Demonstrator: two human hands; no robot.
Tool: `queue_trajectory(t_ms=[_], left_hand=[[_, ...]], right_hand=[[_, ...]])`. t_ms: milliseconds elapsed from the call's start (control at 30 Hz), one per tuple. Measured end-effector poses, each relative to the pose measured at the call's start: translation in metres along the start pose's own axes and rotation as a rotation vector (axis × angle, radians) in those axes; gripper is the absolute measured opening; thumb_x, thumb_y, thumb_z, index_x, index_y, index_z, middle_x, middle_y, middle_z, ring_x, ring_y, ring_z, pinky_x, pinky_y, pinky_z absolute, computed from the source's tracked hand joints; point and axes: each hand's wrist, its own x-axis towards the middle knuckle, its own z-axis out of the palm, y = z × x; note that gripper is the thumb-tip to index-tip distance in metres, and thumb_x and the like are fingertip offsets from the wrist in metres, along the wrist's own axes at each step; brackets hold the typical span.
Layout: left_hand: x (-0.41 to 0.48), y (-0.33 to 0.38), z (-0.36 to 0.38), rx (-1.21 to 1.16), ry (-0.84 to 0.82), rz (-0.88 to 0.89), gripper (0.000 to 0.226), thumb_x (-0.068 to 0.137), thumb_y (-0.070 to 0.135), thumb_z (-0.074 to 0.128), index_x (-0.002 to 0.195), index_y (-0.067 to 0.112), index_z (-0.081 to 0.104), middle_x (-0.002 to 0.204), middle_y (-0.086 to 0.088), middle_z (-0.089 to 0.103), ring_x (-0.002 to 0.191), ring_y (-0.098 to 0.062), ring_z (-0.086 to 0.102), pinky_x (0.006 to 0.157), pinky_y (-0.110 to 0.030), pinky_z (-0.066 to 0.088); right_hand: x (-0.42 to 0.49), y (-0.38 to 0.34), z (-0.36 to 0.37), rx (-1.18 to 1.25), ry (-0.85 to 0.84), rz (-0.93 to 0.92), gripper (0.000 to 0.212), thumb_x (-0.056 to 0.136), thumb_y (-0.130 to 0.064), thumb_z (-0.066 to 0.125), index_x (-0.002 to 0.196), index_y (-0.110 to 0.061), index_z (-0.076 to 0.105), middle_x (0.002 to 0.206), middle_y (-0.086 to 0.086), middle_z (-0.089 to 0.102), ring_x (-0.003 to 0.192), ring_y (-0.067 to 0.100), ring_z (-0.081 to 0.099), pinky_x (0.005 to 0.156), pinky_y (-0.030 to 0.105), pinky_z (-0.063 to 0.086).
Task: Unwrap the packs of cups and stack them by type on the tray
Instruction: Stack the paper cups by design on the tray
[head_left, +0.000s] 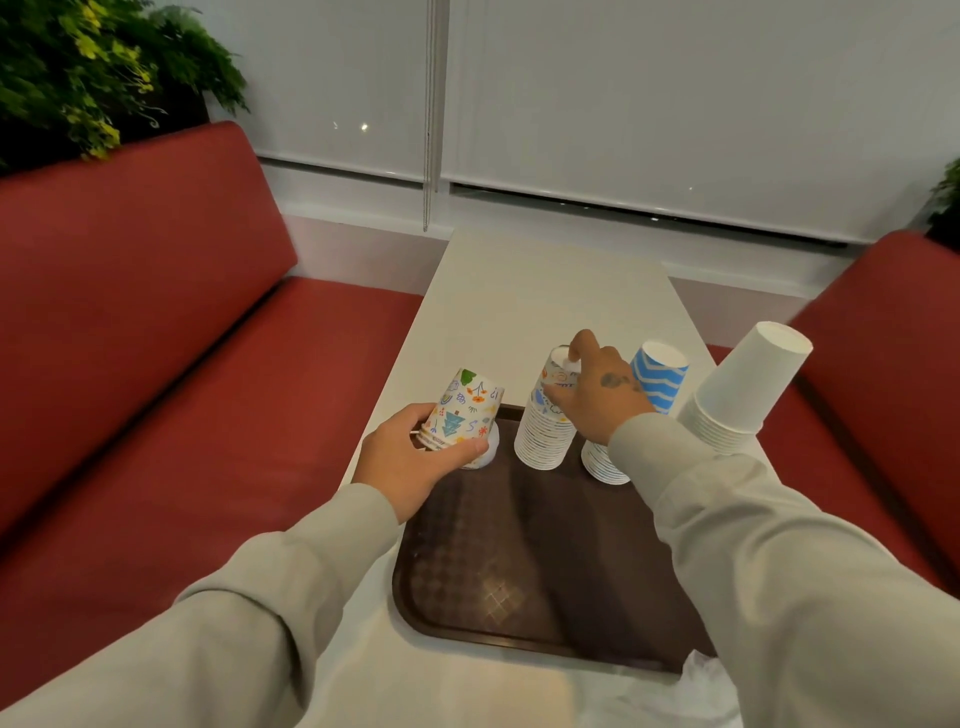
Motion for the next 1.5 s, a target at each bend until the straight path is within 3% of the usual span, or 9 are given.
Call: queue_trajectory(t_ms=[167, 267, 400, 500, 700, 933, 1133, 1300, 1500], left_hand=[[-0.003, 0.010, 0.002, -0.010, 0.002, 0.029, 0.059, 0.076, 0.040, 0.082, 0.126, 0.027, 0.054, 0.117, 0.011, 0.062, 0.099, -0.009, 0.062, 0.077, -0.019, 0.054], [-0.006, 0.019, 0.002, -0.018, 0.004, 0.051, 0.057, 0.075, 0.039, 0.082, 0.125, 0.027, 0.055, 0.115, 0.010, 0.063, 0.098, -0.009, 0.062, 0.078, -0.020, 0.054], [-0.011, 0.029, 0.000, -0.033, 0.020, 0.092, 0.053, 0.074, 0.040, 0.084, 0.119, 0.029, 0.058, 0.108, 0.012, 0.066, 0.093, -0.005, 0.063, 0.071, -0.014, 0.051], [-0.014, 0.036, -0.001, -0.050, 0.020, 0.103, 0.053, 0.071, 0.042, 0.085, 0.117, 0.029, 0.061, 0.106, 0.012, 0.069, 0.094, -0.006, 0.065, 0.075, -0.018, 0.054], [-0.020, 0.038, -0.008, -0.039, -0.021, 0.113, 0.055, 0.069, 0.041, 0.087, 0.117, 0.029, 0.062, 0.105, 0.016, 0.068, 0.093, -0.002, 0.065, 0.071, -0.012, 0.052], [-0.018, 0.035, -0.009, 0.000, -0.038, 0.083, 0.058, 0.070, 0.046, 0.084, 0.120, 0.026, 0.063, 0.107, 0.014, 0.069, 0.094, -0.004, 0.065, 0.076, -0.018, 0.055], [-0.014, 0.021, -0.011, 0.015, -0.005, 0.036, 0.060, 0.071, 0.046, 0.083, 0.122, 0.024, 0.062, 0.110, 0.011, 0.068, 0.094, -0.004, 0.063, 0.067, -0.015, 0.051], [-0.009, 0.012, -0.010, 0.011, 0.025, 0.017, 0.061, 0.071, 0.046, 0.083, 0.123, 0.023, 0.060, 0.112, 0.009, 0.067, 0.097, -0.007, 0.063, 0.067, -0.016, 0.051], [-0.004, 0.003, -0.003, -0.014, 0.018, 0.006, 0.063, 0.073, 0.041, 0.083, 0.127, 0.022, 0.058, 0.117, 0.007, 0.065, 0.101, -0.011, 0.063, 0.074, -0.021, 0.056]], right_hand=[[-0.011, -0.014, -0.011, 0.060, 0.201, -0.122, 0.036, 0.097, -0.041, 0.054, 0.124, -0.017, 0.049, 0.125, 0.004, 0.051, 0.113, 0.024, 0.048, 0.087, 0.032, 0.038], [-0.020, -0.024, -0.018, 0.127, 0.332, -0.208, 0.033, 0.097, -0.044, 0.054, 0.117, -0.018, 0.055, 0.121, 0.002, 0.056, 0.114, 0.021, 0.046, 0.094, 0.036, 0.041], [-0.033, -0.039, -0.025, 0.376, 0.047, -0.164, 0.043, 0.092, -0.058, 0.058, 0.118, -0.025, 0.051, 0.116, -0.001, 0.058, 0.101, 0.017, 0.058, 0.083, 0.033, 0.051], [-0.042, -0.046, -0.023, 0.450, -0.141, -0.065, 0.054, 0.087, -0.064, 0.059, 0.126, -0.030, 0.044, 0.117, -0.001, 0.058, 0.096, 0.015, 0.058, 0.065, 0.018, 0.040], [-0.045, -0.051, -0.021, 0.599, -0.132, -0.029, 0.046, 0.089, -0.052, 0.066, 0.123, -0.028, 0.047, 0.105, 0.001, 0.064, 0.095, 0.018, 0.064, 0.074, 0.030, 0.054], [-0.039, -0.050, -0.029, 0.612, -0.104, -0.031, 0.038, 0.093, -0.048, 0.063, 0.119, -0.026, 0.046, 0.098, -0.003, 0.060, 0.087, 0.014, 0.063, 0.069, 0.028, 0.052], [-0.019, -0.038, -0.056, 0.598, 0.126, -0.024, 0.032, 0.097, -0.043, 0.059, 0.119, -0.022, 0.048, 0.106, -0.003, 0.057, 0.091, 0.015, 0.058, 0.061, 0.021, 0.045], [0.003, -0.022, -0.061, 0.403, 0.217, -0.038, 0.032, 0.097, -0.040, 0.059, 0.118, -0.021, 0.045, 0.125, 0.008, 0.055, 0.106, 0.029, 0.058, 0.085, 0.047, 0.056], [0.011, -0.006, -0.039, 0.197, 0.146, 0.007, 0.031, 0.097, -0.035, 0.058, 0.118, -0.016, 0.045, 0.118, 0.011, 0.053, 0.100, 0.031, 0.056, 0.087, 0.050, 0.053]])
